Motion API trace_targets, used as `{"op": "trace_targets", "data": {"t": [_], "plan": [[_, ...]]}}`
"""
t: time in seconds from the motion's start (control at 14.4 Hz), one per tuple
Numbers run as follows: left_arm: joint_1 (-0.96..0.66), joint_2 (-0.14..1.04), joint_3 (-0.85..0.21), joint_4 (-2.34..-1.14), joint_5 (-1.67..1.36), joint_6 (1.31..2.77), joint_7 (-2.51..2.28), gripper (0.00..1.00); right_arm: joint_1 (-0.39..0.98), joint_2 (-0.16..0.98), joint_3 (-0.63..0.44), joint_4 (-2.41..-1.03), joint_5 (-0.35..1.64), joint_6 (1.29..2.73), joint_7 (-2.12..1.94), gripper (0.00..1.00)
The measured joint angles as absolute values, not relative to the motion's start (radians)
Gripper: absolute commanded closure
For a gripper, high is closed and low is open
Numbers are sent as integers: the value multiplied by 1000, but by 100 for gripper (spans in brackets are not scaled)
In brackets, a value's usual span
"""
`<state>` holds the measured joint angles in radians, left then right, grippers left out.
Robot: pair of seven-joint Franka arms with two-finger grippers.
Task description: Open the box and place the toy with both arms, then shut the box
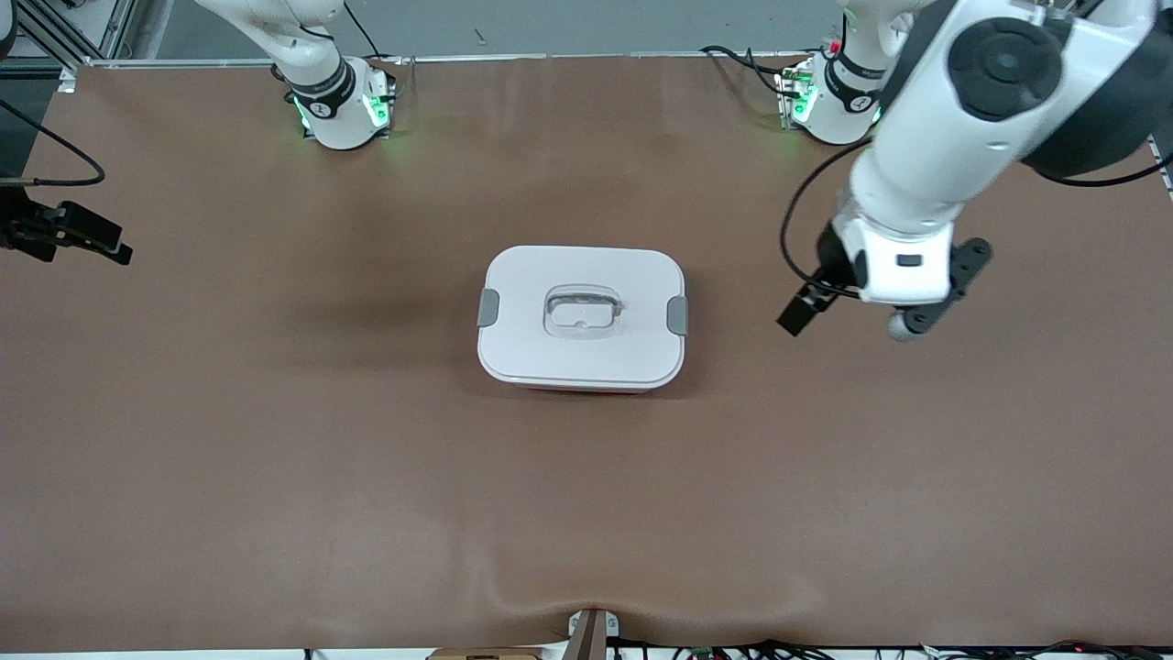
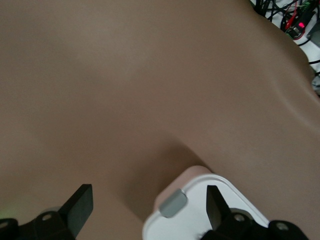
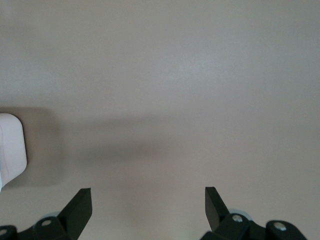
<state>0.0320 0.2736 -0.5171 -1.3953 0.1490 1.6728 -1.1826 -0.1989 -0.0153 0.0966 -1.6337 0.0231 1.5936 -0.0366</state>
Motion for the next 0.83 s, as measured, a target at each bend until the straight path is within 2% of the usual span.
{"op": "trace_targets", "data": {"t": [0.42,0.62,0.69,0.83], "plan": [[179,214,-516,-1393,149,1572,-731,0,-199,-15,97,-1625,23,1594,-36,0],[198,169,-497,-1392,137,1541,-570,0,-199,-15,99,-1614,23,1594,-32,0],[188,151,-475,-1392,133,1517,-518,0,-199,-15,100,-1614,23,1594,-30,0],[115,108,-363,-1392,117,1457,-405,0,-198,-15,102,-1614,23,1593,-29,0]]}}
